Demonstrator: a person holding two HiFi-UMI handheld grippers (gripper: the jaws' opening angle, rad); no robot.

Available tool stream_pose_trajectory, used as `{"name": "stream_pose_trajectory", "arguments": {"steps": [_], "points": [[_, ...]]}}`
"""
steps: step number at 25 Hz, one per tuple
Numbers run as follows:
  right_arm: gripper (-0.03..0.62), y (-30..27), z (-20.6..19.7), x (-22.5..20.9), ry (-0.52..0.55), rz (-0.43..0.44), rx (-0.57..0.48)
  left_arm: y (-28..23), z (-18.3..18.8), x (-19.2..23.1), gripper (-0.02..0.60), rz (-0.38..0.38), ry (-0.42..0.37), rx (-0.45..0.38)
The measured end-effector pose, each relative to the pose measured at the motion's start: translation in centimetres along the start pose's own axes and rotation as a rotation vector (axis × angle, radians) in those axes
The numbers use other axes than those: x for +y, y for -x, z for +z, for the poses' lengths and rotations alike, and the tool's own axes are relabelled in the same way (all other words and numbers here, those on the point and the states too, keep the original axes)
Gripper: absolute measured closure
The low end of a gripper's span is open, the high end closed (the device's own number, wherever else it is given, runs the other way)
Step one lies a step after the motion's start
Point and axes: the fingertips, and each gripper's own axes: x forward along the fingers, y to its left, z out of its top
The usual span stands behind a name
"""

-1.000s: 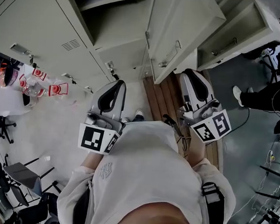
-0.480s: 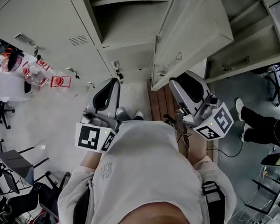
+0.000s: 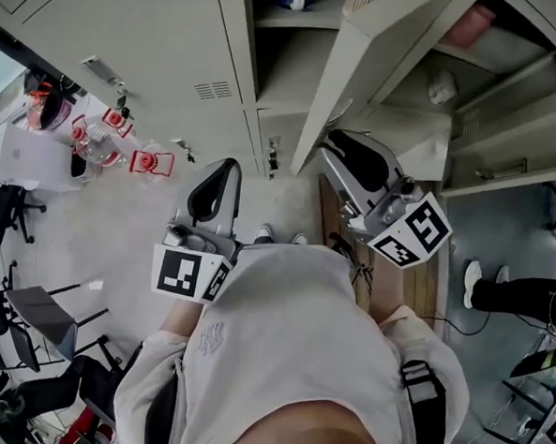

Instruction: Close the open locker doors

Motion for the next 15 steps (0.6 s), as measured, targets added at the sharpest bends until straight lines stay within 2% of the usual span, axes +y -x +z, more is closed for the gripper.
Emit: {"name": "stream_pose_trajectory", "arguments": {"steps": [6,11,15], "points": [[0.512,-6.0,-1.1,-1.8,0.053,-0.078,0.0,1.3,0.1,3.6,0.58,0.022,-0.002,-0.001],[0.557,-9.3,-1.4,-3.6,0.133,-0.166,0.023,2.1,0.3,5.5,0.58,0.033,0.004,-0.01],[0.565,-11.2,-1.7,-5.1,0.172,-0.198,0.041,2.3,0.3,6.9,0.58,0.046,0.007,-0.014]]}}
